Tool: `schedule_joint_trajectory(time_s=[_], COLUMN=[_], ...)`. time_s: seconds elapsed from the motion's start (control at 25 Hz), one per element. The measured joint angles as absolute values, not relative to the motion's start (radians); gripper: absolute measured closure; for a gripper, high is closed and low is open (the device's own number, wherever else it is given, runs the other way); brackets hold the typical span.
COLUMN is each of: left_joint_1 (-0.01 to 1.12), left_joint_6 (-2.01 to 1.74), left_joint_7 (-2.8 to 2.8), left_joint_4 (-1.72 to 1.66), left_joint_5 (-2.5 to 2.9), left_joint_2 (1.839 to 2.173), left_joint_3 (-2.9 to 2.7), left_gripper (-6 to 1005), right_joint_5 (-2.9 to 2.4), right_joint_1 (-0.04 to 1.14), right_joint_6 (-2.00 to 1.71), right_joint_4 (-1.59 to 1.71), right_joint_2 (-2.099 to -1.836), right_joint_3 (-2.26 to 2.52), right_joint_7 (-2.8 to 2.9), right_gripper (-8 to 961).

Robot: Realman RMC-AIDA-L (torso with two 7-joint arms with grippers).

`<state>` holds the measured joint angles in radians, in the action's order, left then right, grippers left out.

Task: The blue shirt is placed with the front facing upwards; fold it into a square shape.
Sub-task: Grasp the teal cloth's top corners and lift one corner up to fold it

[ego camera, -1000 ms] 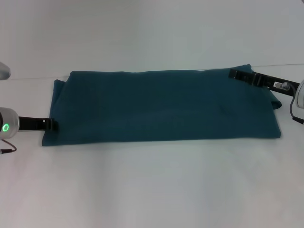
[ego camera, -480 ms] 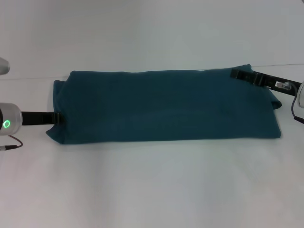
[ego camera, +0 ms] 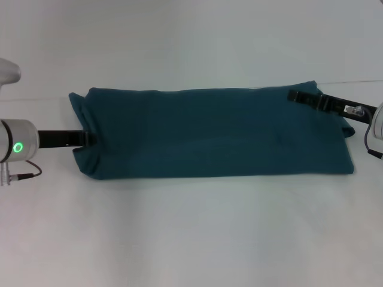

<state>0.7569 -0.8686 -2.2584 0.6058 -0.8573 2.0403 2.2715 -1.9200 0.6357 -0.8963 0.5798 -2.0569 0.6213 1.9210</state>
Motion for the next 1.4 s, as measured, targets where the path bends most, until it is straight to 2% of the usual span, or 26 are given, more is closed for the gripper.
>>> schedule_joint_trajectory(time_s=[0.32, 0.52, 0.68, 0.88, 1.08, 1.28, 1.4], left_joint_1=[0.752, 0.729, 0.701, 0.694, 0.691, 0.686, 0.682], left_joint_6=[-0.898, -0.95, -1.005, -1.04, -1.077, -1.09, -1.111], left_joint_7=[-2.25, -2.257, -2.261, -2.261, -2.26, -2.261, -2.267], left_joint_4=[0.652, 0.731, 0.816, 0.841, 0.877, 0.922, 0.956], left_joint_5=[-0.858, -0.86, -0.862, -0.862, -0.862, -0.862, -0.862], left_joint_2=[2.056, 2.067, 2.088, 2.093, 2.1, 2.12, 2.126], left_joint_3=[2.27, 2.276, 2.298, 2.332, 2.349, 2.348, 2.351], left_gripper=[997, 997, 997, 997, 997, 996, 996], right_joint_5=[-1.907, -1.781, -1.48, -1.145, -1.107, -1.11, -1.114], right_joint_1=[0.633, 0.634, 0.65, 0.715, 0.801, 0.841, 0.864], right_joint_6=[-0.89, -0.853, -0.822, -0.85, -0.847, -0.838, -0.825], right_joint_4=[0.575, 0.533, 0.348, 0.093, -0.054, -0.099, -0.126], right_joint_2=[-2.068, -2.092, -2.096, -2.105, -2.11, -2.111, -2.114], right_joint_3=[0.61, 0.609, 0.605, 0.607, 0.586, 0.579, 0.58], right_joint_7=[1.881, 1.652, 1.264, 0.738, 0.512, 0.509, 0.506], right_gripper=[172, 178, 255, 351, 604, 811, 882])
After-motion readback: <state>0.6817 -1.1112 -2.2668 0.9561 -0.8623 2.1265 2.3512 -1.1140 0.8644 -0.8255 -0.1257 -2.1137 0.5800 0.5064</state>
